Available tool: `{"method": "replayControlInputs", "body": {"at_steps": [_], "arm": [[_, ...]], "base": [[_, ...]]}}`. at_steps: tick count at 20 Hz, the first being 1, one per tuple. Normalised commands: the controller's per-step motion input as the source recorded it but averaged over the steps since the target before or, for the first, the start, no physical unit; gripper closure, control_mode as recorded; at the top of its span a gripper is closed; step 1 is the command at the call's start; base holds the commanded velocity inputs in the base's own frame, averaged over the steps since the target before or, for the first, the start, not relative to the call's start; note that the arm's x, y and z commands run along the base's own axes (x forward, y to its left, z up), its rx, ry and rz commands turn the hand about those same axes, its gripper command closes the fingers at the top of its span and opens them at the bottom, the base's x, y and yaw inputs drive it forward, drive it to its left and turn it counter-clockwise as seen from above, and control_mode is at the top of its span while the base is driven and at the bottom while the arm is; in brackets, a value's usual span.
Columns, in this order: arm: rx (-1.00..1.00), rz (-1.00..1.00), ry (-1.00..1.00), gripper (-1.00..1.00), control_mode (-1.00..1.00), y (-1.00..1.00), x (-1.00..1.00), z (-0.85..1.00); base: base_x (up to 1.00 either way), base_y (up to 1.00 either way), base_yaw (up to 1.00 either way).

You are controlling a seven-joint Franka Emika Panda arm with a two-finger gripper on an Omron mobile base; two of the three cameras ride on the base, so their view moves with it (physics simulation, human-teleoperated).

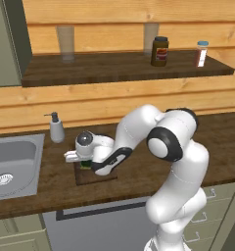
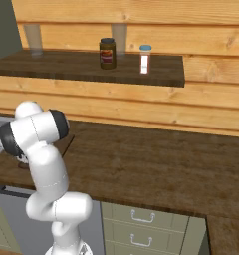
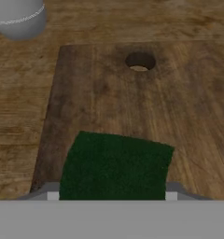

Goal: Pick up the sponge from the counter and clean the cutting board by briefly scrubbing or pressing down on the cutting board. Once finished, release the sponge.

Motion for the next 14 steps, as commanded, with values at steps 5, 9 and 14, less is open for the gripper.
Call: {"method": "replayControlInputs", "body": {"at_steps": [5, 9, 14], "arm": [[0.0, 0.0, 0.0, 1.0, -1.0, -0.68, 0.01, -0.2], [0.0, 0.0, 0.0, 1.0, -1.0, -0.69, 0.0, -0.33], [0.0, 0.01, 0.0, 1.0, -1.0, -0.72, -0.04, -0.34]], "base": [[0.0, 0.0, 0.0], [0.0, 0.0, 0.0], [0.0, 0.0, 0.0]]}}
